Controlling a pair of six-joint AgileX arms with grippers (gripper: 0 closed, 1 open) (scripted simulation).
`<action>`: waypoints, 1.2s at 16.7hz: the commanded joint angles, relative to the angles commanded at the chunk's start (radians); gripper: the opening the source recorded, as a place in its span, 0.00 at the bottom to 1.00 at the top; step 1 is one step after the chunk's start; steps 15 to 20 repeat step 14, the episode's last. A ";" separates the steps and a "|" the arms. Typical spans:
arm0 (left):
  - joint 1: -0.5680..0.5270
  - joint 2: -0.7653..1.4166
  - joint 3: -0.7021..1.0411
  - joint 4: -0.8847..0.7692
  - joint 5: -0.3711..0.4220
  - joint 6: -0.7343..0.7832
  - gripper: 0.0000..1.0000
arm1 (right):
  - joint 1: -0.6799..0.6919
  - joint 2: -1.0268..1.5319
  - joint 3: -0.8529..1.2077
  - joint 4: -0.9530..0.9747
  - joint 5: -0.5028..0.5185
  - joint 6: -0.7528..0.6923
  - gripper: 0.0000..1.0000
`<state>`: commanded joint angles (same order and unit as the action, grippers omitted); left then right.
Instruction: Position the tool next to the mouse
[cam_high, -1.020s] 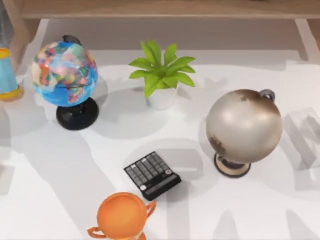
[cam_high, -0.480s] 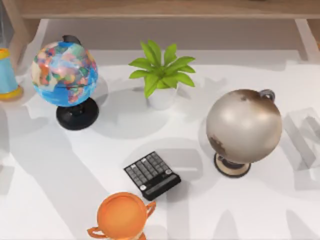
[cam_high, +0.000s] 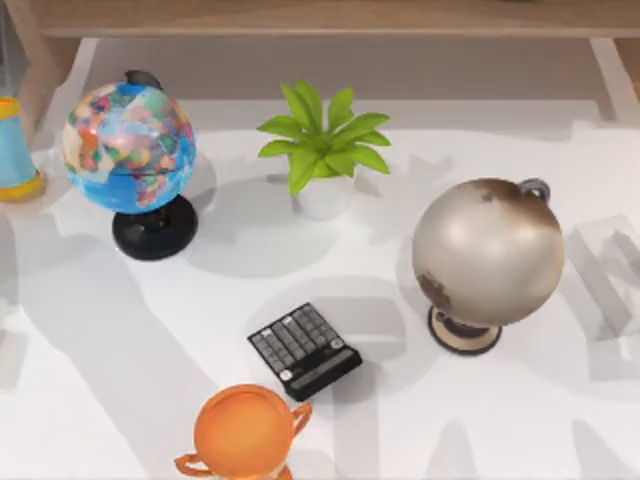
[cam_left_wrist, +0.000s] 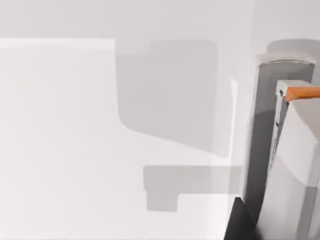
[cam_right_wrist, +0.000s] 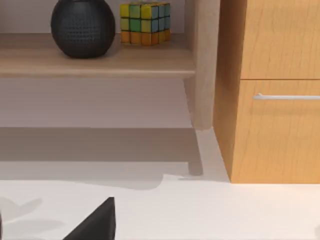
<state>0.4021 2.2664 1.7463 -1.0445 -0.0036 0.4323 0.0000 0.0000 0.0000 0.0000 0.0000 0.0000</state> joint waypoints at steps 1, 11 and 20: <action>0.000 0.000 0.000 0.000 0.000 0.000 0.45 | 0.000 0.000 0.000 0.000 0.000 0.000 1.00; 0.000 0.000 0.000 0.000 0.000 0.000 1.00 | 0.000 0.000 0.000 0.000 0.000 0.000 1.00; 0.000 0.000 0.000 0.000 0.000 0.000 1.00 | 0.000 0.000 0.000 0.000 0.000 0.000 1.00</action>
